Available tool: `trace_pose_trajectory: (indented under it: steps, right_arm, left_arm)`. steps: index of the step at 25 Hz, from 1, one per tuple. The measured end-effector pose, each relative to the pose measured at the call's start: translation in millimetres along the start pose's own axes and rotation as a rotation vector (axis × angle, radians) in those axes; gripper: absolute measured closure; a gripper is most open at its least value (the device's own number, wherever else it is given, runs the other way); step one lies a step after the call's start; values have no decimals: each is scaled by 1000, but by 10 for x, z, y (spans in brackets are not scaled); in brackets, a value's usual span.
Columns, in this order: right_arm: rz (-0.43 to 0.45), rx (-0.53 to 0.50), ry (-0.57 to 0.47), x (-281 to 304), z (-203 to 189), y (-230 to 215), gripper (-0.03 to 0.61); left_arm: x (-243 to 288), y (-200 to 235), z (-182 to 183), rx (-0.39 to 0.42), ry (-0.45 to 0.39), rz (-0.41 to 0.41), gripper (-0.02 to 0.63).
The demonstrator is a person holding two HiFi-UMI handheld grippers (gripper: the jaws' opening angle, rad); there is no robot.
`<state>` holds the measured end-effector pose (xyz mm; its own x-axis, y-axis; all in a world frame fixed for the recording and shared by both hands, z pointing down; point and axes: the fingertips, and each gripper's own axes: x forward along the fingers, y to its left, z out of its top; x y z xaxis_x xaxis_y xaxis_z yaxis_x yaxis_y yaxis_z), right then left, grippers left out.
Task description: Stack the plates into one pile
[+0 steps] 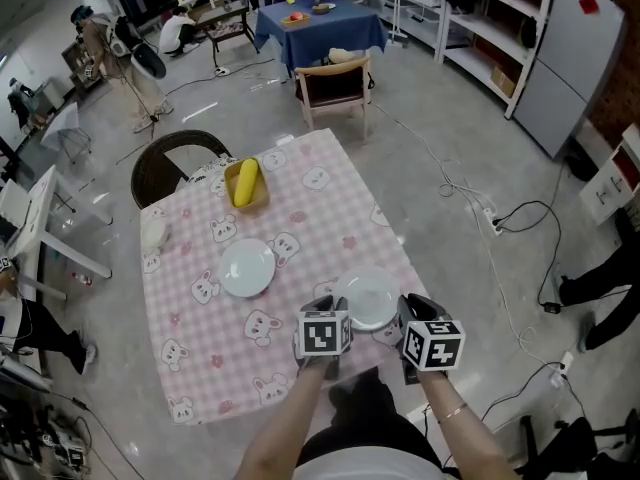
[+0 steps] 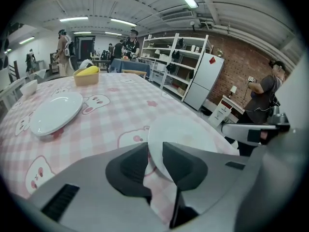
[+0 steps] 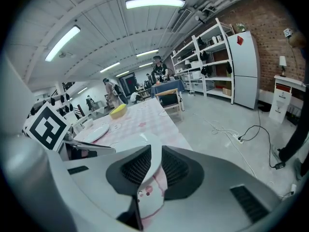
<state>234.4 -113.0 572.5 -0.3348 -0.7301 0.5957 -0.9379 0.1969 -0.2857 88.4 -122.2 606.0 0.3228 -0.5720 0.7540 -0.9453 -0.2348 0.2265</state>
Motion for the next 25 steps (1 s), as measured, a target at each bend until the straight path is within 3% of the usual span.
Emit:
trace_pose_trajectory:
  steps: [12,25]
  right_arm:
    - [17,-63,124,271,-92,0,440]
    - [-4,-105,236,420,-178,-13,440]
  left_arm:
    - [-36,33,10,-3,5,6,502]
    - [-36,-8,0,-18,0,6,503]
